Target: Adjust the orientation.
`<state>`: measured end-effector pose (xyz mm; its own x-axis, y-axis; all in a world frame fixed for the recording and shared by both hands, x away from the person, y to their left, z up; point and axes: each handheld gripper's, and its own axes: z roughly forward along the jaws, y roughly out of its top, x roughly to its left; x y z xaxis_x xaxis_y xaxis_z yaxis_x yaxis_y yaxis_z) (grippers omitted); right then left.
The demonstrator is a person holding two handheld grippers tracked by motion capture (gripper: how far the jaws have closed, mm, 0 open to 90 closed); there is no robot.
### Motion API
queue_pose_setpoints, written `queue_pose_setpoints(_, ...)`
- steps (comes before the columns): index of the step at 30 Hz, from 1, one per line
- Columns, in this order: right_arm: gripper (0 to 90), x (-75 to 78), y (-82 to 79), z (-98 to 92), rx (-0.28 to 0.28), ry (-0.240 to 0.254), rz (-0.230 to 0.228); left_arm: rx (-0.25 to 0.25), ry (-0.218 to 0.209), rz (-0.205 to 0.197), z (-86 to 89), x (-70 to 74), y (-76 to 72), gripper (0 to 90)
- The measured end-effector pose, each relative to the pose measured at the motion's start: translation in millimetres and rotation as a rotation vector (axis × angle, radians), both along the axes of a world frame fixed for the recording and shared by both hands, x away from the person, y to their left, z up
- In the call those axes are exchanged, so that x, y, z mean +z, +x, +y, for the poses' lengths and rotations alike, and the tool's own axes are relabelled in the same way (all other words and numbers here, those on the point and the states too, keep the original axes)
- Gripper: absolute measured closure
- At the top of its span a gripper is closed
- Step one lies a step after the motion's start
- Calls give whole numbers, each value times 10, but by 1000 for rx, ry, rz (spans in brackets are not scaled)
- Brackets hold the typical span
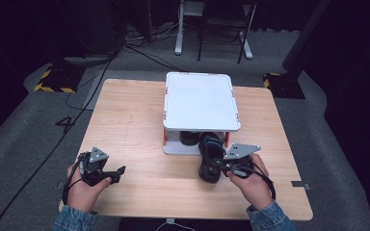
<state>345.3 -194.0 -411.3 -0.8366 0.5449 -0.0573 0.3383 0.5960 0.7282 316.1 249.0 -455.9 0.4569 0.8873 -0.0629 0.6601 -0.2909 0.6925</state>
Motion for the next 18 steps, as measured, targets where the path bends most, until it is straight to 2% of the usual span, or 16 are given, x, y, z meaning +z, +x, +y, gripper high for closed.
queue_pose_setpoints(2,804,-24,-1,-88,-3,-28,54,0,1,3,-9,5,3,230)
queue_pose_setpoints(4,787,-54,-22,-117,-15,-62,75,-5,-2,-2,-11,7,12,231)
queue_pose_setpoints(5,762,-76,-33,-123,-17,-69,89,-4,-2,-3,-13,5,15,231)
queue_pose_setpoints(6,715,-101,-48,-126,-23,-54,95,0,-5,-1,-19,1,14,231)
queue_pose_setpoints(7,649,-121,-65,-125,-34,-33,87,-5,-1,0,-18,2,18,231)
queue_pose_setpoints(9,525,-140,-100,-114,-56,-31,41,-8,0,2,-26,7,19,230)
queue_pose_setpoints(10,473,-137,-120,-111,-59,-11,25,-9,-3,0,-28,10,19,230)
queue_pose_setpoints(11,447,-129,-144,-113,-63,16,18,-5,-3,-2,-30,12,17,231)
queue_pose_setpoints(12,447,-129,-144,-113,-63,16,18,-5,-3,-2,-30,12,17,231)
queue_pose_setpoints(13,405,-119,-172,-120,-74,36,14,-5,-2,-3,-27,13,17,231)
queue_pose_setpoints(14,255,-126,-221,-156,-166,73,-29,-1,0,-3,-20,6,19,230)
queue_pose_setpoints(15,191,-156,-241,-180,-228,82,-46,-2,-1,-2,-18,1,21,230)
queue_pose_setpoints(16,141,-203,-252,-200,-274,89,-40,-5,-1,1,-19,0,21,231)
queue_pose_setpoints(17,141,-203,-252,-200,-274,89,-40,-5,-1,1,-19,0,21,231)
queue_pose_setpoints(18,175,-322,-242,-239,-286,113,9,-2,3,3,-32,-1,19,231)
